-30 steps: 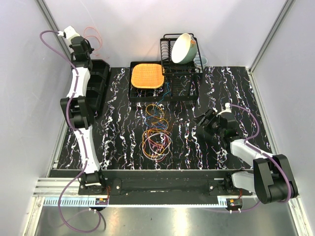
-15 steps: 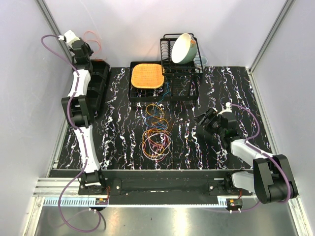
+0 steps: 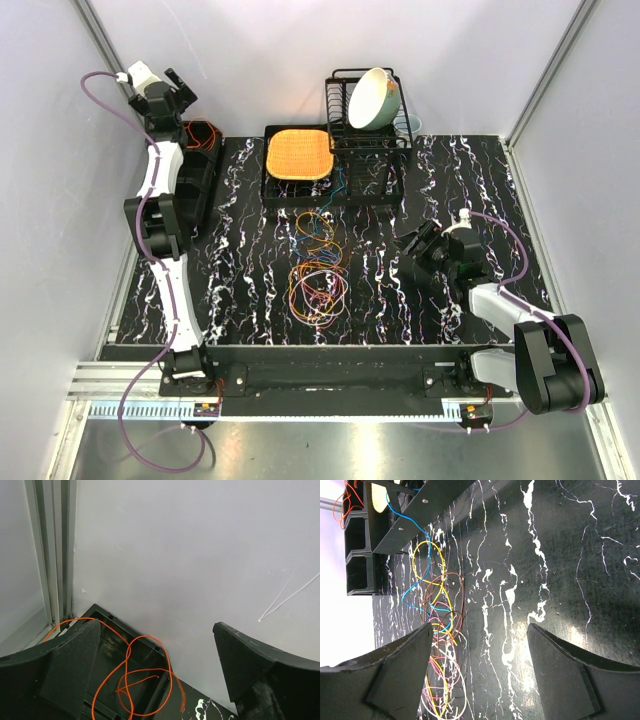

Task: Untangle the cables

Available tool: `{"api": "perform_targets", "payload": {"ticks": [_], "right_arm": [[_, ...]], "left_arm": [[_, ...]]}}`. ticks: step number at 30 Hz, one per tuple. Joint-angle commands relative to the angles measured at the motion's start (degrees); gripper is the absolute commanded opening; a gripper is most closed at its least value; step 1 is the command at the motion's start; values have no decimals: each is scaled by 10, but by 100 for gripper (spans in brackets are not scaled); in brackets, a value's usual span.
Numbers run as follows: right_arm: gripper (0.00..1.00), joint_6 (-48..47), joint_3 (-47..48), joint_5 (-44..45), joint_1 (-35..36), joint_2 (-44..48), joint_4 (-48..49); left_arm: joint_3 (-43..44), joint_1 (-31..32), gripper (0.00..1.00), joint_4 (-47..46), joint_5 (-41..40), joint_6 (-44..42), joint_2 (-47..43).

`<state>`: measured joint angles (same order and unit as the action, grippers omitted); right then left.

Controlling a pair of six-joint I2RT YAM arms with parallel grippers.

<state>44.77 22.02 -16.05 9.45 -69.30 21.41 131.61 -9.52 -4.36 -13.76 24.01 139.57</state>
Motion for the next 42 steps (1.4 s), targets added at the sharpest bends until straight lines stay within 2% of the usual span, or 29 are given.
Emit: {"api": "perform_targets", "payload": {"ticks": [1,7,12,16,20,25,30,35,36,42], "right_arm": [[81,4,-4,-4,-5,7,26],[82,3,-5,-4,-5,9,27],[81,5,-7,0,-5,10,28],[81,5,-9,0,-5,14,28],[81,4,-9,0,-5,14,28],[81,3,-12,-2,-5,15,31],[81,8,-14,-4,-5,10,36],[80,11,-14,1,-6,8,30],[79,13,-13,3,-5,7,26],[78,29,-11,4,-6,-7,23]], "left_arm": [[-20,1,99,-10,4,16,-69],[-113,23,98,40,-5,45,-152],[-193,37,85,183,-29,124,-256],[-271,53,81,269,-36,162,-342],[-412,60,77,276,-25,177,-440],[-478,63,65,315,33,163,-514],[-598,92,65,348,65,139,-593],[-716,176,60,367,97,102,-674],[-730,215,60,371,99,90,-681],[-825,340,52,369,105,90,-689]]}}
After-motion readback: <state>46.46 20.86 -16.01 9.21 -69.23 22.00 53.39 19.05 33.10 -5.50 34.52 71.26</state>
